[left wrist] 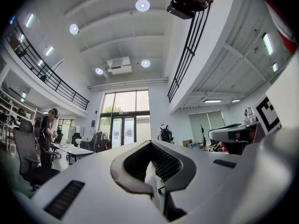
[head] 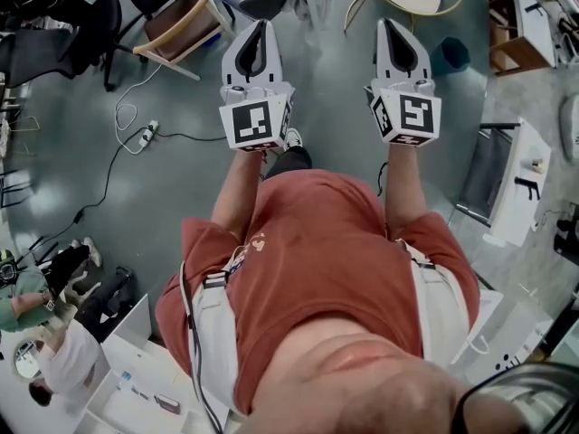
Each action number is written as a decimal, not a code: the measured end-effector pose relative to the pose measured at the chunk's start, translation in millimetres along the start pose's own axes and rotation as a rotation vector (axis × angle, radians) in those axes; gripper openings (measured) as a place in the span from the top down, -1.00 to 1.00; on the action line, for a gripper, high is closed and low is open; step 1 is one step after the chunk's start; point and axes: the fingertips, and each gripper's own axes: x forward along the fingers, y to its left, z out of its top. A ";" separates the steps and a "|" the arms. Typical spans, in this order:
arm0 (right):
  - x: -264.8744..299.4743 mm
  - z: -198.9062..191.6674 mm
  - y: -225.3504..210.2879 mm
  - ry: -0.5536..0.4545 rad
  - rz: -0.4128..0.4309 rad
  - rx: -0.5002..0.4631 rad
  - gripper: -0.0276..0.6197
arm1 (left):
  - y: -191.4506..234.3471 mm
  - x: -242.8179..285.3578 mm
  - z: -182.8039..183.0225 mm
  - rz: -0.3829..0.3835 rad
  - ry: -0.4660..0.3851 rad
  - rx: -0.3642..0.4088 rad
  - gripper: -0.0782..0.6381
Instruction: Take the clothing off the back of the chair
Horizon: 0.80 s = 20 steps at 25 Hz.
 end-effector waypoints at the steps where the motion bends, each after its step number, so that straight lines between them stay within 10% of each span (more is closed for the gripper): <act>1: 13.0 -0.2 1.7 0.004 0.000 -0.007 0.85 | 9.4 9.1 -1.2 -0.002 0.000 -0.007 0.74; 20: 157.4 -28.5 10.7 0.060 -0.049 -0.035 0.84 | 94.1 134.3 -36.4 -0.064 -0.003 -0.032 0.74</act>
